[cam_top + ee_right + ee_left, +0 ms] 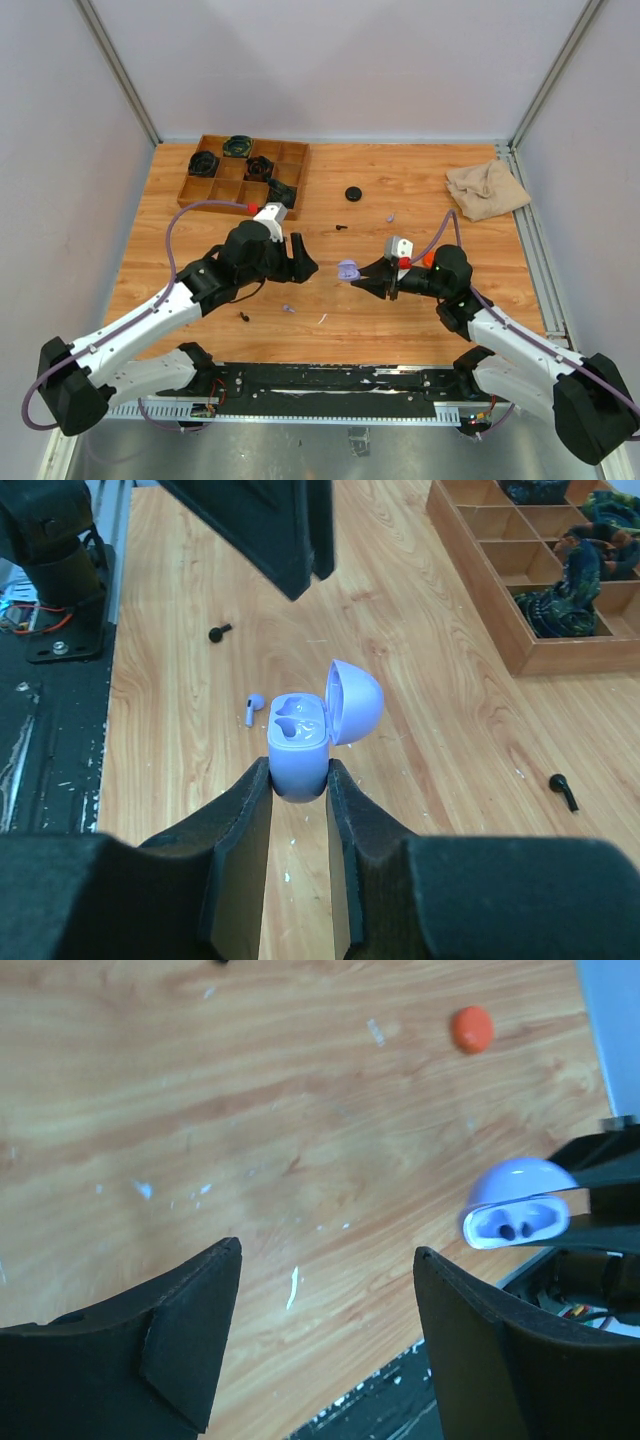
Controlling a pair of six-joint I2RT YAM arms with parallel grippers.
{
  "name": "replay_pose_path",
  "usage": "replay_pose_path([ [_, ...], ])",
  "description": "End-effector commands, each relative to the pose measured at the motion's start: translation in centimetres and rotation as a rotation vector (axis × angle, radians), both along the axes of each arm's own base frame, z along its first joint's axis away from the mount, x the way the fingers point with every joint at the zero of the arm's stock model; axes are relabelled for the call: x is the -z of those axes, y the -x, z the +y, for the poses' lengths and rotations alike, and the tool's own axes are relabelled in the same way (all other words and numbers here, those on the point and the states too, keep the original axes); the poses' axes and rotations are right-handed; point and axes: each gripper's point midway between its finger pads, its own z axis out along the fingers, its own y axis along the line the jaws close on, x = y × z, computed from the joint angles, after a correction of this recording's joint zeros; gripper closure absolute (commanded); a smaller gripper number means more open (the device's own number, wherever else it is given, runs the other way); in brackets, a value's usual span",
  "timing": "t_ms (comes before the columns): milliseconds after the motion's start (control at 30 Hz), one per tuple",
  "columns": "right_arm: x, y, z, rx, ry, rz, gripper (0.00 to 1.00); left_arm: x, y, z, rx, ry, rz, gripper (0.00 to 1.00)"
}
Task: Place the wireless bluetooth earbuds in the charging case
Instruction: Pick up the earbud from the center of the board.
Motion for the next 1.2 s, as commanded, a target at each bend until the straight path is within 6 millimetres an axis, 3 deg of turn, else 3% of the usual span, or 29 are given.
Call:
replay_pose_path([
  [0,-0.7,-0.7,-0.5,0.046,-0.018,-0.093,0.99,4.5,1.3,2.5,-0.201,-0.051,0.247,0.26],
  [267,0.3,-0.4,-0.7,0.054,-0.018,-0.083,0.99,10.7,3.5,4.5,-0.353,-0.128,0.48,0.27],
  [433,0.5,-0.4,-0.9,0.062,-0.016,-0.079,0.99,13.3,3.5,5.2,-0.398,-0.18,0.504,0.27],
  [733,0.4,-0.2,-1.0,0.064,-0.015,-0.083,0.99,16.3,3.5,6.0,-0.433,-0.304,0.518,0.31],
  [1167,0.7,-0.2,-1.0,0.066,-0.008,-0.079,0.99,17.7,2.9,4.4,-0.382,-0.334,0.519,0.55],
])
